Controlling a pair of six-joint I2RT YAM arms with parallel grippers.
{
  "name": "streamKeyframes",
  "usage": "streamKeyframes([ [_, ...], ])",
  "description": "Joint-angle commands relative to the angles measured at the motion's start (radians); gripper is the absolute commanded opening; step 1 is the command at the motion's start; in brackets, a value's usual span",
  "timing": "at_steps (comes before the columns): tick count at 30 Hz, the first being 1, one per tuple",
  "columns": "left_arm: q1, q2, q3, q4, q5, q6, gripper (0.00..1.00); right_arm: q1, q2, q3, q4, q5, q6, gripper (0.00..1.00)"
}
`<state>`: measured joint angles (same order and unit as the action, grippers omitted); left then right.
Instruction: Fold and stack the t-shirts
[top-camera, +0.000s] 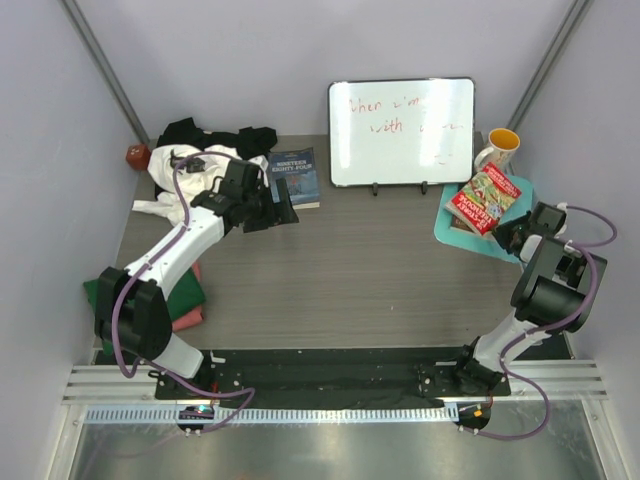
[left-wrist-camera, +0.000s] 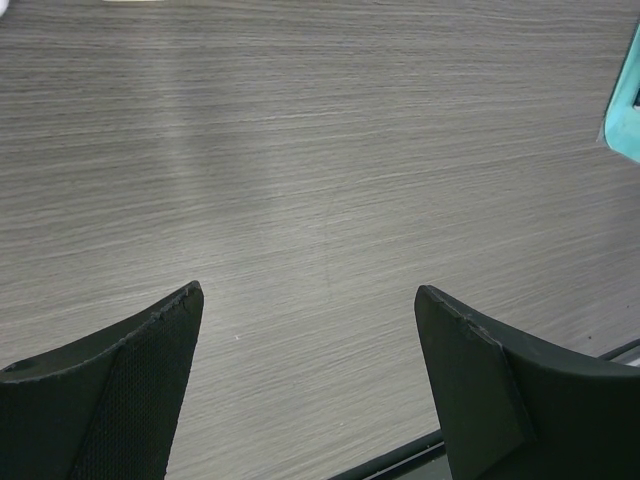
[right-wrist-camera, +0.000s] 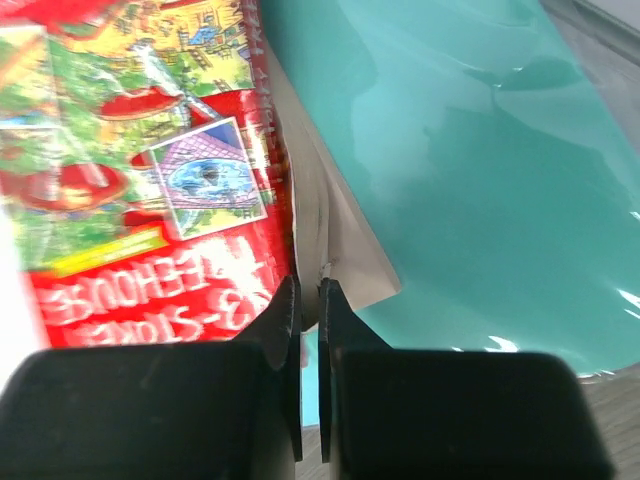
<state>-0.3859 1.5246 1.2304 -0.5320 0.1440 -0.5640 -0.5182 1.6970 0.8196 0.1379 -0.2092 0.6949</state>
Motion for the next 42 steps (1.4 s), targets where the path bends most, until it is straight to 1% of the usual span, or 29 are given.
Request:
streamKeyframes([
  [1, -0.004, 0.009, 0.05, 0.013, 0.026, 0.009, 0.86, 0.017, -0.023, -0.062, -0.132, -0.001, -0.017, 0.01],
  [3, -0.005, 0.014, 0.055, 0.017, 0.028, 0.006, 0.86, 0.017, -0.066, -0.092, -0.132, -0.002, -0.008, 0.01],
  [4, -0.005, 0.017, 0.057, 0.018, 0.031, 0.006, 0.86, 0.017, -0.115, -0.103, -0.174, 0.008, -0.006, 0.01],
  [8, -0.005, 0.032, 0.07, 0.024, 0.034, 0.007, 0.86, 0.017, -0.258, -0.163, -0.247, 0.024, -0.032, 0.01],
  [14, -0.007, 0.037, 0.093, 0.026, 0.046, 0.009, 0.86, 0.017, -0.459, -0.175, -0.4, 0.011, -0.063, 0.01],
  [23, -0.007, 0.011, 0.075, 0.017, 0.026, 0.026, 0.86, 0.02, -0.615, -0.26, -0.475, -0.035, -0.005, 0.01],
  [24, -0.008, 0.011, 0.073, 0.017, 0.025, 0.024, 0.86, 0.02, -0.638, -0.26, -0.488, -0.024, -0.002, 0.16],
  [25, -0.007, 0.012, 0.075, 0.017, 0.023, 0.024, 0.86, 0.02, -0.652, -0.258, -0.52, -0.015, 0.0, 0.27],
  [26, -0.008, 0.014, 0.076, 0.018, 0.026, 0.021, 0.86, 0.02, -0.669, -0.258, -0.524, 0.0, 0.006, 0.35],
  [27, -0.008, 0.016, 0.08, 0.017, 0.032, 0.021, 0.86, 0.02, -0.684, -0.261, -0.528, 0.017, 0.012, 0.46],
  [28, -0.007, 0.017, 0.083, 0.017, 0.035, 0.019, 0.86, 0.021, -0.726, -0.264, -0.529, 0.043, 0.026, 0.5],
  [29, -0.007, 0.022, 0.087, 0.017, 0.037, 0.018, 0.86, 0.02, -0.744, -0.263, -0.528, 0.053, 0.035, 0.59],
  [31, -0.008, 0.022, 0.092, 0.017, 0.034, 0.015, 0.86, 0.021, -0.787, -0.263, -0.508, 0.048, 0.049, 0.6],
  [33, -0.007, 0.02, 0.093, 0.02, 0.031, 0.012, 0.86, 0.021, -0.778, -0.263, -0.485, 0.016, 0.06, 0.59],
  [34, -0.008, 0.022, 0.093, 0.018, 0.031, 0.012, 0.86, 0.02, -0.772, -0.279, -0.442, -0.007, 0.081, 0.59],
  [35, -0.008, 0.025, 0.095, 0.021, 0.031, 0.01, 0.86, 0.02, -0.758, -0.295, -0.408, -0.054, 0.093, 0.59],
  [36, -0.007, 0.025, 0.095, 0.021, 0.034, 0.007, 0.86, 0.02, -0.754, -0.312, -0.329, -0.08, 0.106, 0.59],
  [39, -0.008, 0.034, 0.109, 0.02, 0.042, 0.007, 0.86, 0.02, -0.705, -0.359, -0.206, -0.099, 0.138, 0.59],
  [42, -0.008, 0.04, 0.122, 0.02, 0.039, 0.01, 0.86, 0.02, -0.63, -0.341, -0.175, -0.078, 0.124, 0.59],
])
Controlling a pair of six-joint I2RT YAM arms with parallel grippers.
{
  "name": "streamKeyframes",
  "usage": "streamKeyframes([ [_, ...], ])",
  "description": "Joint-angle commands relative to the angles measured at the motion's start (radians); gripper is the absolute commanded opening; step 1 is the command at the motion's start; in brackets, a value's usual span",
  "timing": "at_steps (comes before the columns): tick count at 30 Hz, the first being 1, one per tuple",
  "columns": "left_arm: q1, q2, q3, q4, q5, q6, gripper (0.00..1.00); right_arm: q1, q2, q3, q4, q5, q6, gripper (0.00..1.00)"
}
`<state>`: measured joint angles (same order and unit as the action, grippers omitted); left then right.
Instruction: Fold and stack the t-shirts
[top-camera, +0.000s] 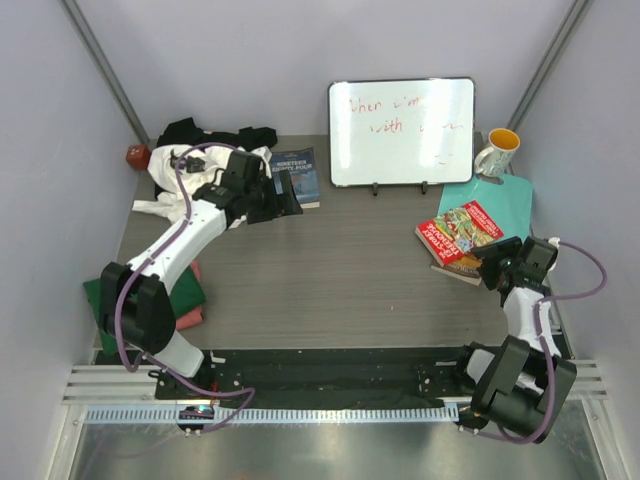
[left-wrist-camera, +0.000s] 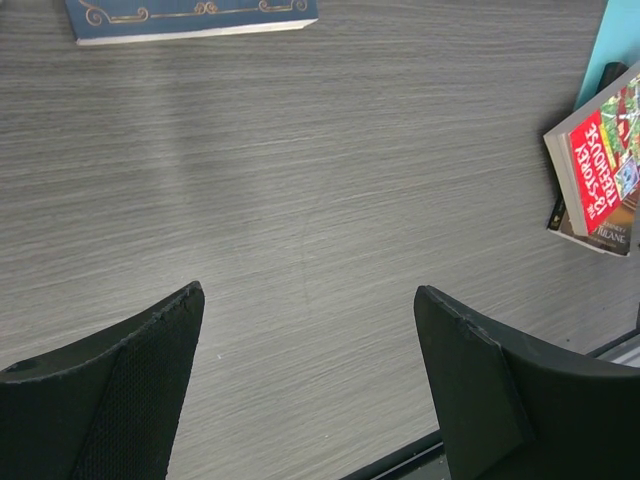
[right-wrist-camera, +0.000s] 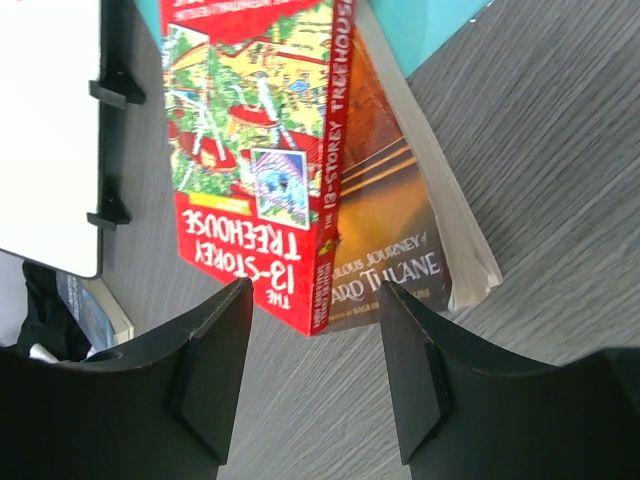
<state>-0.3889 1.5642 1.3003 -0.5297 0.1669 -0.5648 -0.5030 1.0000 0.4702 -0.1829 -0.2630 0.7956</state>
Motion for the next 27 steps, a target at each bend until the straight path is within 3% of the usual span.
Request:
streamKeyframes([
  [1, -0.005, 0.005, 0.057, 0.019, 0.02, 0.013, 0.87, 0.004, 0.081, 0.027, 0.148, -0.019, 0.014, 0.59],
  [8, -0.039, 0.189, 0.08, 0.123, 0.215, -0.056, 0.87, 0.004, 0.176, 0.018, 0.295, -0.064, 0.089, 0.59],
  [14, -0.155, 0.427, 0.246, 0.165, 0.284, -0.07, 0.87, 0.004, 0.276, 0.016, 0.419, -0.108, 0.116, 0.6],
  [20, -0.24, 0.591, 0.412, 0.216, 0.387, -0.132, 0.88, 0.006, 0.383, 0.074, 0.387, -0.127, 0.091, 0.61],
  [27, -0.266, 0.684, 0.378, 0.46, 0.491, -0.32, 0.9, 0.017, 0.463, 0.079, 0.398, -0.111, 0.08, 0.62],
])
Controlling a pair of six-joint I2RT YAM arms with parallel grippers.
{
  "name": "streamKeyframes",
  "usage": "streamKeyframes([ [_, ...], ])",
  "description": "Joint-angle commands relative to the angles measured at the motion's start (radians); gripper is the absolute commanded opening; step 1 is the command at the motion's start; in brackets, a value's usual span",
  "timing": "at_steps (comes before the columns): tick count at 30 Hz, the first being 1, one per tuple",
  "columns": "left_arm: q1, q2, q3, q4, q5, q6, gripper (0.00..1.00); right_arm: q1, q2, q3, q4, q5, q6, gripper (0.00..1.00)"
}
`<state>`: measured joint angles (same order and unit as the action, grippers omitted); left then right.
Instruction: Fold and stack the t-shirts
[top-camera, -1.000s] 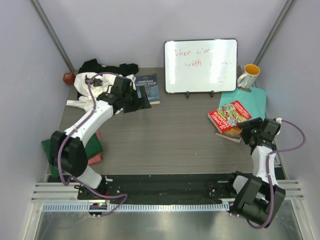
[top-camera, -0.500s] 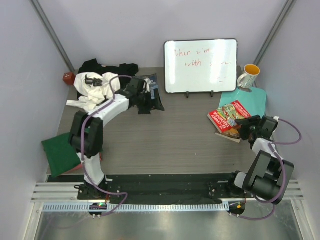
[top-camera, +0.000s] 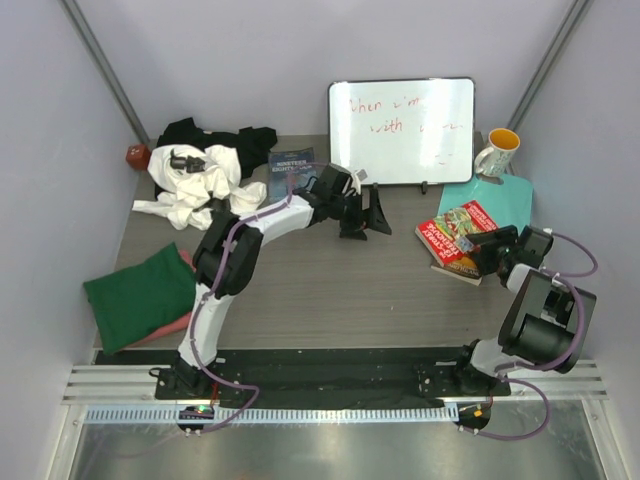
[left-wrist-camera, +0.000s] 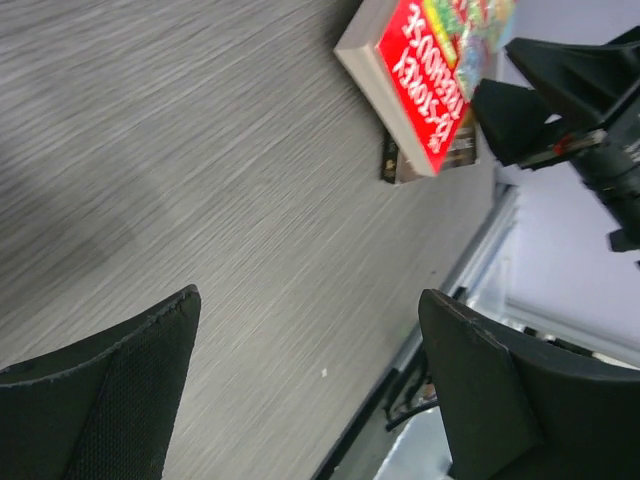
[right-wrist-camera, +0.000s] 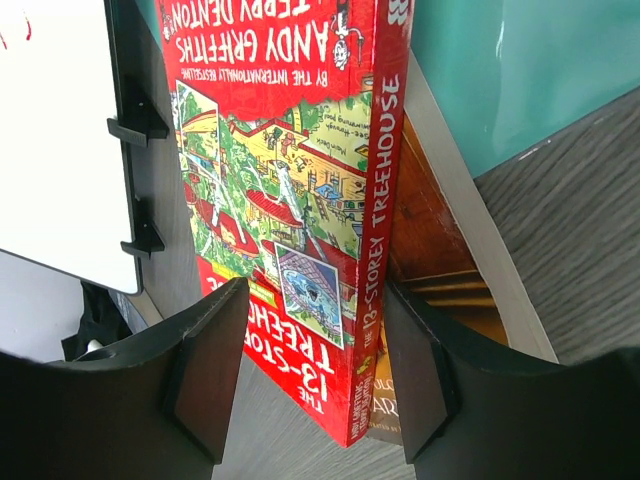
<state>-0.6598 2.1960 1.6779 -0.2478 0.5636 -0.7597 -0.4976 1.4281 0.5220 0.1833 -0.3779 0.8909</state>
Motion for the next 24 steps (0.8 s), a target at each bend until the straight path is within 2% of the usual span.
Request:
streamKeyframes([
  [1, -0.006, 0.062, -0.004, 0.192, 0.097, -0.145, 0.9, 0.013, 0.041, 0.027, 0.031, 0.002, -0.014, 0.61],
  [9, -0.099, 0.169, -0.021, 0.402, 0.082, -0.28, 0.91, 0.05, 0.068, 0.013, 0.056, 0.019, -0.009, 0.6],
  [16, -0.188, 0.315, 0.066, 0.573, 0.065, -0.444, 0.9, 0.071, 0.058, -0.005, 0.05, 0.025, -0.012, 0.58],
  [19, -0.202, 0.338, 0.086, 0.591, 0.026, -0.474, 0.9, 0.071, 0.049, -0.017, 0.03, 0.03, -0.024, 0.57],
  [24, -0.207, 0.341, 0.101, 0.535, -0.045, -0.431, 0.9, 0.071, 0.031, -0.045, 0.018, 0.036, -0.038, 0.56],
])
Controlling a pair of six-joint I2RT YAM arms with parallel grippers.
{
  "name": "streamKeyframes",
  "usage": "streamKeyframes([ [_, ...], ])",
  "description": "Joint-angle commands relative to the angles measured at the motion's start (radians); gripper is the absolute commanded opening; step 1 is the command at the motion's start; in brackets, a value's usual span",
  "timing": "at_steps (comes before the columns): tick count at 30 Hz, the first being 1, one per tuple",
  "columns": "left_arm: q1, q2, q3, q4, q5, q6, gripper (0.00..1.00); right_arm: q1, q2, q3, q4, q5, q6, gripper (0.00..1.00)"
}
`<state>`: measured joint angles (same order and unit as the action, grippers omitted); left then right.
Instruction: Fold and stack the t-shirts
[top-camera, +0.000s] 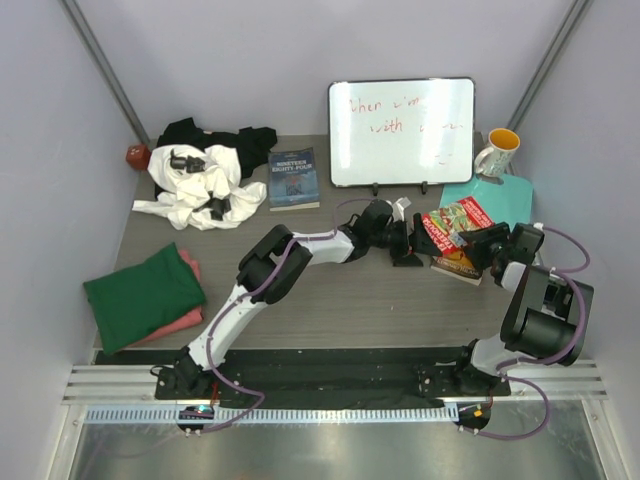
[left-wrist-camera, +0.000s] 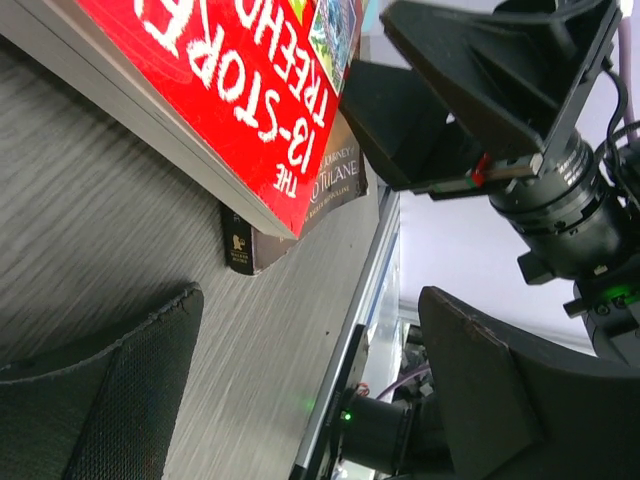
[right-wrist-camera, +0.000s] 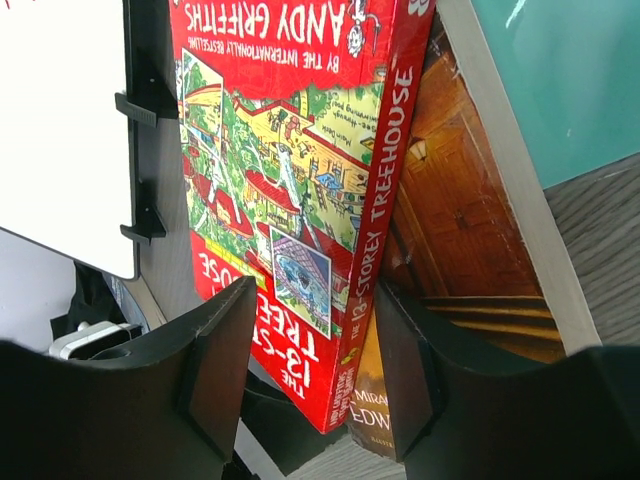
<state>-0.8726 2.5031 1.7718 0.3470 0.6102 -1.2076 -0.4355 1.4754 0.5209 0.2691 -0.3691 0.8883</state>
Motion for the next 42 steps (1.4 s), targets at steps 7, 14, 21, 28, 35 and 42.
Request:
streamKeyframes([
  [7, 0.006, 0.062, 0.07, -0.149, -0.176, 0.089, 0.9, 0.009, -0.061, -0.081, -0.087, 0.004, -0.04, 0.55],
  [14, 0.007, 0.155, 0.187, -0.181, -0.185, 0.068, 0.9, 0.009, -0.096, -0.116, -0.105, -0.014, -0.049, 0.54],
  [21, 0.007, 0.238, 0.29, -0.195, -0.187, 0.01, 0.88, 0.009, -0.11, -0.124, -0.131, -0.033, -0.063, 0.53],
  [28, 0.004, 0.214, 0.215, -0.171, -0.198, 0.005, 0.62, 0.009, -0.106, -0.127, -0.111, -0.048, -0.055, 0.53],
  [35, 0.003, 0.152, 0.091, -0.097, -0.211, -0.004, 0.0, 0.009, -0.104, -0.147, -0.082, -0.063, -0.041, 0.52],
  [42, 0.003, 0.004, -0.09, -0.072, -0.216, 0.072, 0.0, 0.009, -0.144, -0.163, -0.079, -0.06, -0.032, 0.52],
])
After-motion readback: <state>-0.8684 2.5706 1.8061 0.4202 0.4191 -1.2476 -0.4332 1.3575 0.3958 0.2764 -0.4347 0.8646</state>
